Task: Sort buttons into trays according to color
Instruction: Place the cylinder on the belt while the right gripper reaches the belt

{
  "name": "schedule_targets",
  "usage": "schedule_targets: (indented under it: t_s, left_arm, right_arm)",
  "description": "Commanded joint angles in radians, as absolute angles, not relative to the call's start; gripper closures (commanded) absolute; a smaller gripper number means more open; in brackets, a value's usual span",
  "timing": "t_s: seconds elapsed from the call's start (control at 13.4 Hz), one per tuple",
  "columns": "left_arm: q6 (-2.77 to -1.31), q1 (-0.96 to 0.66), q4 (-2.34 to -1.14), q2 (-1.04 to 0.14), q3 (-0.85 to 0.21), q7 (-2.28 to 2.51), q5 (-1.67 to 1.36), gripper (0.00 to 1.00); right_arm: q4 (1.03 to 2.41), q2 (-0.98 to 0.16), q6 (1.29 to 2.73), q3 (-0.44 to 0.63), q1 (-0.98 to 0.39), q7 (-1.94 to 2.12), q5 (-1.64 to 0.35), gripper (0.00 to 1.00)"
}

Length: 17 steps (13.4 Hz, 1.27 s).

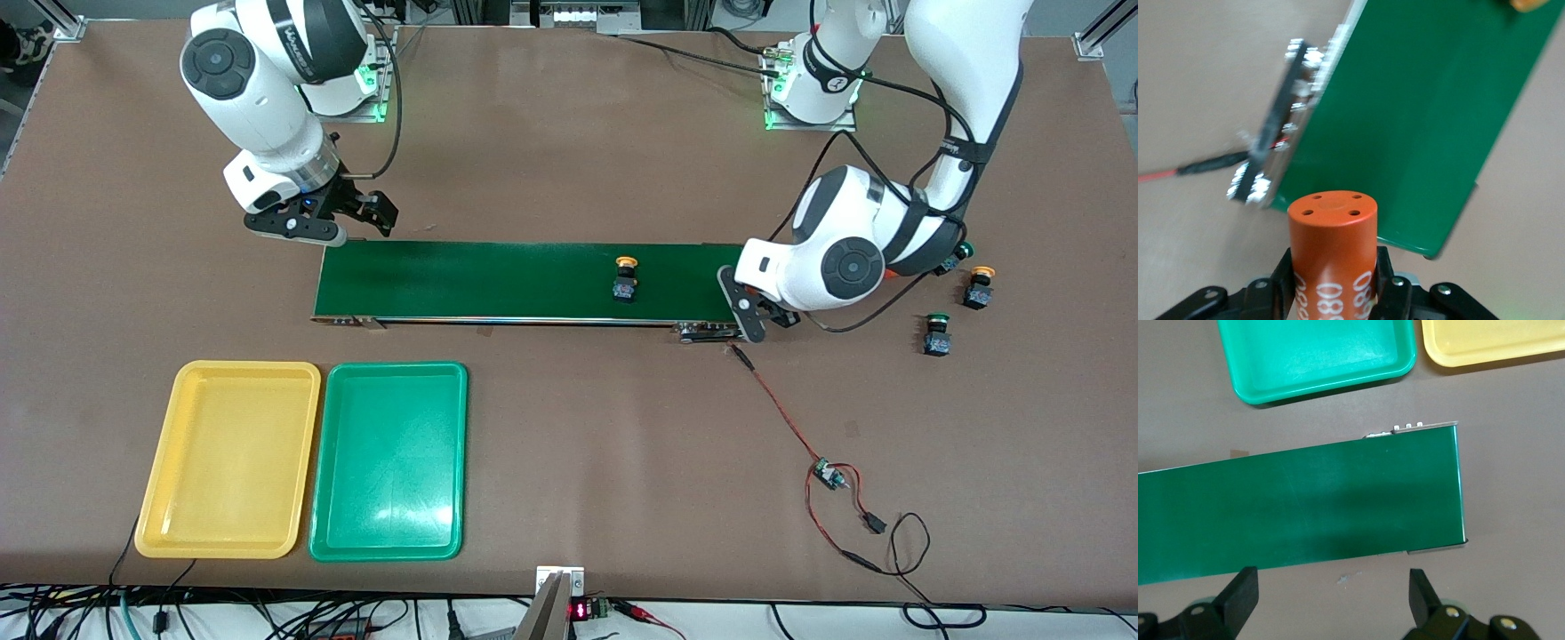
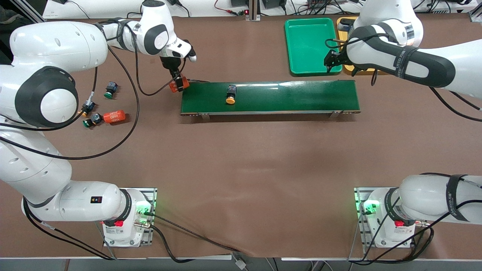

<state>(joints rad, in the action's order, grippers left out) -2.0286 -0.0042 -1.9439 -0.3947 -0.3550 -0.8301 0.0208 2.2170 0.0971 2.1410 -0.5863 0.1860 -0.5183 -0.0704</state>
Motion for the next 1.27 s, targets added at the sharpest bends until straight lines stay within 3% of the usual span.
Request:
schedule_targets:
  t_s: [0.0, 0.37, 0.75, 0.82, 0.9, 0.97, 1.2]
  left_arm:
    - [-2.032, -0.026, -1.983, -0.348, -0.353, -1.003, 0.009, 0.97]
    - [-2.118, -0.072, -2.032, -0.353, -0.365, -1.124, 0.012, 0.99]
    - [-2.198, -0.104, -2.083, -0.353, -0.365, -1.161, 0.017, 0.96]
    - [-2.198, -0.113, -2.083, -0.353, -0.371, -1.161, 0.017, 0.76]
    - [-2.198, -0.117, -2.08, -0.351, -0.374, -1.161, 0.017, 0.17]
    - [-2.197, -0.117, -2.072, -0.344, -0.376, -1.16, 0.015, 0.0]
    - [-2.188, -0.085, -2.051, -0.282, -0.373, -1.158, 0.003, 0.0]
  right_arm:
    - [2.229, 0.058, 2.186, -0.592, 0.155, -0.587, -0.02, 0.0]
    - [2.229, 0.011, 2.206, -0.592, 0.129, -0.644, 0.015, 0.0]
    - [2.226, -0.05, 2.325, -0.592, 0.103, -0.669, 0.04, 0.0]
    - [2.226, -0.063, 2.342, -0.592, 0.101, -0.67, 0.04, 0.0]
    - [2.226, -0.077, 2.353, -0.592, 0.098, -0.67, 0.04, 0.0]
    - [2.226, -0.081, 2.371, -0.592, 0.094, -0.67, 0.04, 0.0]
    - [2.224, -0.101, 2.39, -0.591, 0.083, -0.67, 0.038, 0.0]
